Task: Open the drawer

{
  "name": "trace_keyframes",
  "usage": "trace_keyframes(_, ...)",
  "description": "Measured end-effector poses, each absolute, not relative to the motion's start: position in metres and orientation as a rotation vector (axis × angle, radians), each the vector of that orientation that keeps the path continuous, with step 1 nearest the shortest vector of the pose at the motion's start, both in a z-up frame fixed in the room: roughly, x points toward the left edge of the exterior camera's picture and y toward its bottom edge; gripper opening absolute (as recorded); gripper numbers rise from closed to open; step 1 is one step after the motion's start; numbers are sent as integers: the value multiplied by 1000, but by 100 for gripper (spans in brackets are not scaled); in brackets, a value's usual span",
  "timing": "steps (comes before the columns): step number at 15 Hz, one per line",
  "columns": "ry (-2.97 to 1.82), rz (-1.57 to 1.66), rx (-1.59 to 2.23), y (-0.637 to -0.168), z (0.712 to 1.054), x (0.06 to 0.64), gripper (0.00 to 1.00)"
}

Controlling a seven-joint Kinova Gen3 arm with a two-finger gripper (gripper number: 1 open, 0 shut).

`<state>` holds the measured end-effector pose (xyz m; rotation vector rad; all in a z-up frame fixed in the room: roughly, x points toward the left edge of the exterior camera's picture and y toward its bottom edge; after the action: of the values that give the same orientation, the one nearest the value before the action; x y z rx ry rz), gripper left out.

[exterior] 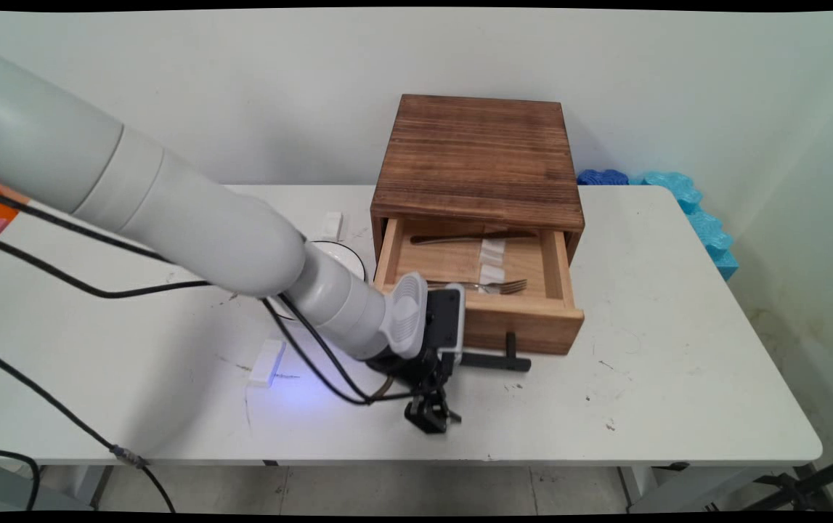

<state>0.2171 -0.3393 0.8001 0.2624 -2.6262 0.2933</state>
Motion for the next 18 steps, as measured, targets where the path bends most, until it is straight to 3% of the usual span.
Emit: trace_keyframes(18, -2598, 171, 230, -244, 805, 217, 100)
